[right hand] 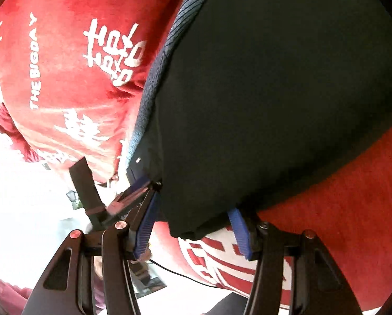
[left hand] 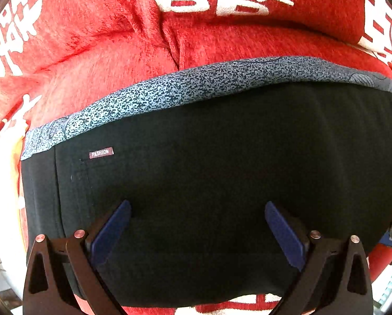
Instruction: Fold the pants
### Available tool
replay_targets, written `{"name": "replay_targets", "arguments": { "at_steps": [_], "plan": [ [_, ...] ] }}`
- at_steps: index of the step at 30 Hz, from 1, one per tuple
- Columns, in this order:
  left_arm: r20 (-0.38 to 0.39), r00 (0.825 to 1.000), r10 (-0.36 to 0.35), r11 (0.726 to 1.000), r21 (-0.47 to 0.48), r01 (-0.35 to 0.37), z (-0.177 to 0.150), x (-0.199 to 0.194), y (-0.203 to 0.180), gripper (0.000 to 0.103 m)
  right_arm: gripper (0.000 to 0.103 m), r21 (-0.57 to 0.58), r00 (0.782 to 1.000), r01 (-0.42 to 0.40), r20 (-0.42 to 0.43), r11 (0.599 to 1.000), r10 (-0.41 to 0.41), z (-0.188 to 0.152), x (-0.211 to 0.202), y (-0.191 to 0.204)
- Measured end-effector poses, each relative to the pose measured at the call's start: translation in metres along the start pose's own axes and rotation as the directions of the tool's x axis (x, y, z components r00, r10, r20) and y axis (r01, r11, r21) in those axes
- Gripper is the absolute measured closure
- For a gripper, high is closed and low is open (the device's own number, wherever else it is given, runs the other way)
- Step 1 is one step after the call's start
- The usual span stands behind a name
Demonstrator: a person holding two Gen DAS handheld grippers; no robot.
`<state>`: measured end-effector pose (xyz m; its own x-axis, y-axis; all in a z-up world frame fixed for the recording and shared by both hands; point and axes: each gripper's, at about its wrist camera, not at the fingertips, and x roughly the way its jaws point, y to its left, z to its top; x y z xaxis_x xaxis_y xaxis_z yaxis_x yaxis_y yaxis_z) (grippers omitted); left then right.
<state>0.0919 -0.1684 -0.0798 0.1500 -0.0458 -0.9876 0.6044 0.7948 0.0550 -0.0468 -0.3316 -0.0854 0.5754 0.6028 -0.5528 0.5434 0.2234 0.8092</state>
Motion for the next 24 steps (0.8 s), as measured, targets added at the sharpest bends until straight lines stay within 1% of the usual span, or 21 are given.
{"name": "replay_targets", "arguments": {
  "at_steps": [1,2,3,5,7,8,9,11,13,15,17,18,19,21,23,24],
  "plan": [
    [-0.001,1.0,-0.002,1.0,0.0,0.002,-0.001,-0.003,-0.001,0.001,0.082,-0.015,1.0,0.026,0.005,1.0,-0.026,0.003,-0.002,0.005],
    [0.006,1.0,-0.015,1.0,0.014,0.015,-0.003,-0.007,-0.005,0.001,0.094,-0.038,0.998,0.061,0.014,0.997,-0.061,0.004,-0.005,0.01],
    [0.021,1.0,-0.024,0.999,0.042,0.023,-0.007,-0.011,-0.008,0.001,0.094,-0.069,0.997,0.075,0.023,0.995,-0.073,0.005,-0.008,0.019],
    [0.049,0.999,-0.004,0.992,0.129,-0.003,-0.017,-0.018,-0.024,0.001,0.094,-0.125,0.996,0.081,0.054,0.989,-0.074,0.001,-0.016,0.033],
    [0.046,0.999,0.015,0.984,0.178,-0.023,-0.03,-0.016,-0.035,0.001,0.095,-0.16,0.989,0.14,0.07,0.977,-0.13,-0.01,-0.019,0.037],
    [0.063,0.998,0.024,0.985,0.171,-0.034,-0.036,-0.016,-0.035,0.001,0.095,-0.142,0.985,0.164,0.074,0.976,-0.155,-0.016,-0.019,0.03],
    [0.075,0.997,0.022,0.987,0.159,-0.034,-0.045,-0.013,-0.027,0.001,0.095,-0.122,0.984,0.17,0.073,0.978,-0.162,-0.017,-0.017,0.024],
    [0.078,0.997,0.011,0.989,0.146,-0.022,-0.047,-0.013,-0.025,0.0,0.095,-0.058,0.984,0.167,0.068,0.984,-0.163,-0.021,-0.014,0.004],
    [0.057,0.998,0.007,0.991,0.133,-0.015,-0.046,-0.012,-0.021,0.001,0.094,-0.028,0.988,0.144,0.064,0.989,-0.142,-0.022,-0.014,-0.001],
    [0.036,0.999,0.012,0.99,0.143,-0.017,-0.043,-0.01,-0.022,0.001,0.09,-0.043,0.986,0.163,0.047,0.986,-0.161,-0.021,-0.018,0.003],
    [0.028,1.0,0.013,0.99,0.142,-0.017,-0.037,-0.021,-0.028,0.001,0.083,-0.069,0.975,0.221,0.04,0.973,-0.219,-0.02,-0.027,0.009],
    [0.037,0.999,0.001,0.992,0.129,-0.006,-0.035,-0.025,-0.026,0.001,0.083,-0.093,0.968,0.248,0.057,0.964,-0.243,-0.02,-0.036,0.014],
    [0.053,0.998,-0.021,0.994,0.112,0.015,-0.03,-0.032,-0.028,0.001,0.083,-0.115,0.964,0.263,0.076,0.958,-0.256,-0.019,-0.044,0.018],
    [0.079,0.996,-0.041,0.994,0.108,0.032,-0.017,-0.037,-0.033,0.001,0.083,-0.202,0.941,0.327,0.152,0.923,-0.301,-0.011,-0.064,0.033],
    [0.102,0.994,-0.03,0.992,0.126,0.017,-0.005,-0.034,-0.049,0.001,0.081,-0.251,0.926,0.366,0.194,0.896,-0.324,0.003,-0.071,0.04],
    [0.097,0.995,-0.011,0.991,0.133,-0.002,-0.003,-0.032,-0.058,0.001,0.074,-0.261,0.92,0.383,0.195,0.886,-0.34,0.013,-0.072,0.04]
  ]
}}
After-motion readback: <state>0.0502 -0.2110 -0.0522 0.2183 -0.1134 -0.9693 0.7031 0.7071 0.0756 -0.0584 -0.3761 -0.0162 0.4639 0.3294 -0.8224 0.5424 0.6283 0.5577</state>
